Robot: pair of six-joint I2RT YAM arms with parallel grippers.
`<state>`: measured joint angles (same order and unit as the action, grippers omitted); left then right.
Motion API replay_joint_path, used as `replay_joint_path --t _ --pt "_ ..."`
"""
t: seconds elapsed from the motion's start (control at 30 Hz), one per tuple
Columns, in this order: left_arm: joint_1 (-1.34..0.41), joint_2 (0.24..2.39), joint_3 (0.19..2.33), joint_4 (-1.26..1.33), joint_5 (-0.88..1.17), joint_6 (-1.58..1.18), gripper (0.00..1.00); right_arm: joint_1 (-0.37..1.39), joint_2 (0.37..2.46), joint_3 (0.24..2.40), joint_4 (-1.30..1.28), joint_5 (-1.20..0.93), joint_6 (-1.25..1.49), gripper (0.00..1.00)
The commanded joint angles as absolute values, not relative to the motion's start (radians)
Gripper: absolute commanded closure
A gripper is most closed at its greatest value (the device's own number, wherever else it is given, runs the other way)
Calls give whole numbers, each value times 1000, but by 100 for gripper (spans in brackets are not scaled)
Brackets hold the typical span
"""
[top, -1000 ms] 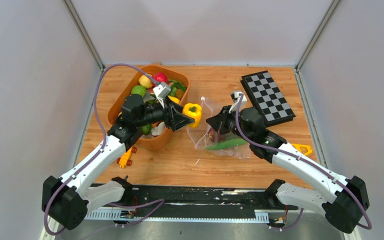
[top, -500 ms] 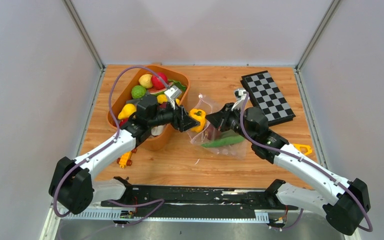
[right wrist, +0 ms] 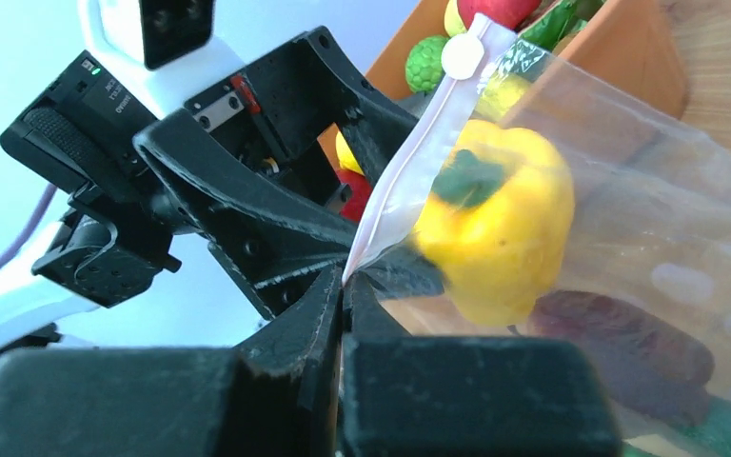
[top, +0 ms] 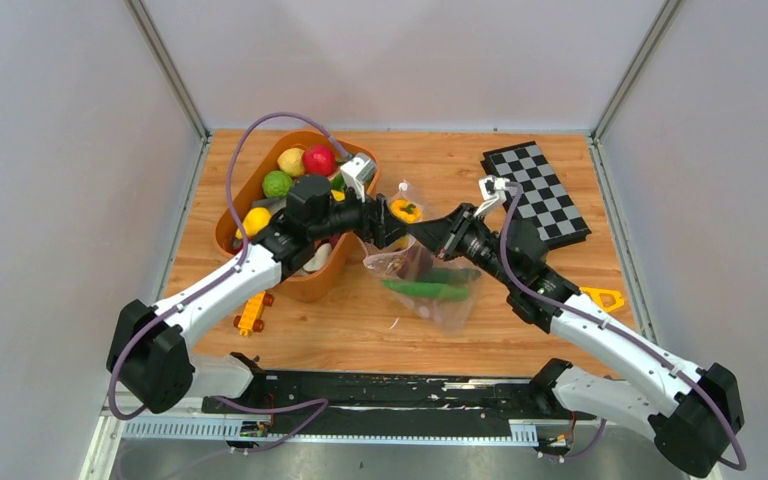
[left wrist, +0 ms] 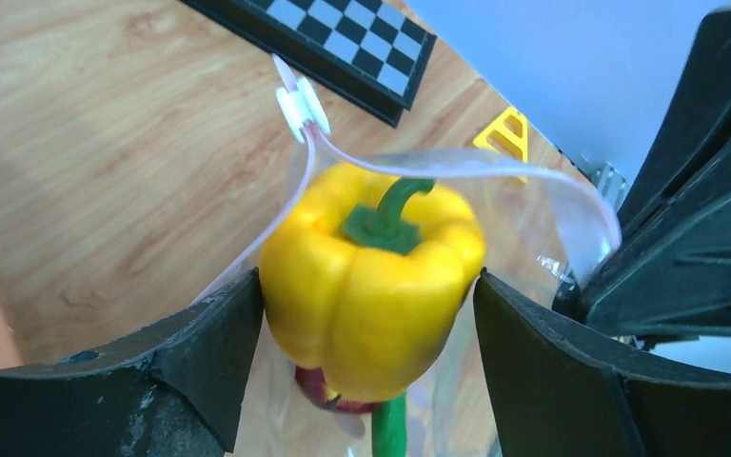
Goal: Place the food in the zip-top bag and seal the zipper
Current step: Place the fake vegetable in the zipper food storage bag, then pick up the fake fish from the bin.
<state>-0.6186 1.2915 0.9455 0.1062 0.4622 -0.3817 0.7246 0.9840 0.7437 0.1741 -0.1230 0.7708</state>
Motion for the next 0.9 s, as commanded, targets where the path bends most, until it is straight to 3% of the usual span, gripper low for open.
replay_joint_path --t 0.0,0.1,0.33,0.6,0.77,0.87 --pt "-631 1311 1045 118 395 -364 7 700 931 662 397 -135 1003 100" --pt "-632 1316 1078 104 394 -359 0 680 907 639 432 -128 1064 100" --pt "-632 1259 1082 23 356 -316 0 660 832 618 401 -87 1009 100" --pt "-633 1093 1057 -102 177 -241 1 650 799 712 180 -48 848 100" --pt "-632 1074 1047 -142 139 -229 1 649 799 713 175 -43 817 100" --pt "-632 1081 1062 -216 12 -202 0 650 801 746 125 -40 743 100"
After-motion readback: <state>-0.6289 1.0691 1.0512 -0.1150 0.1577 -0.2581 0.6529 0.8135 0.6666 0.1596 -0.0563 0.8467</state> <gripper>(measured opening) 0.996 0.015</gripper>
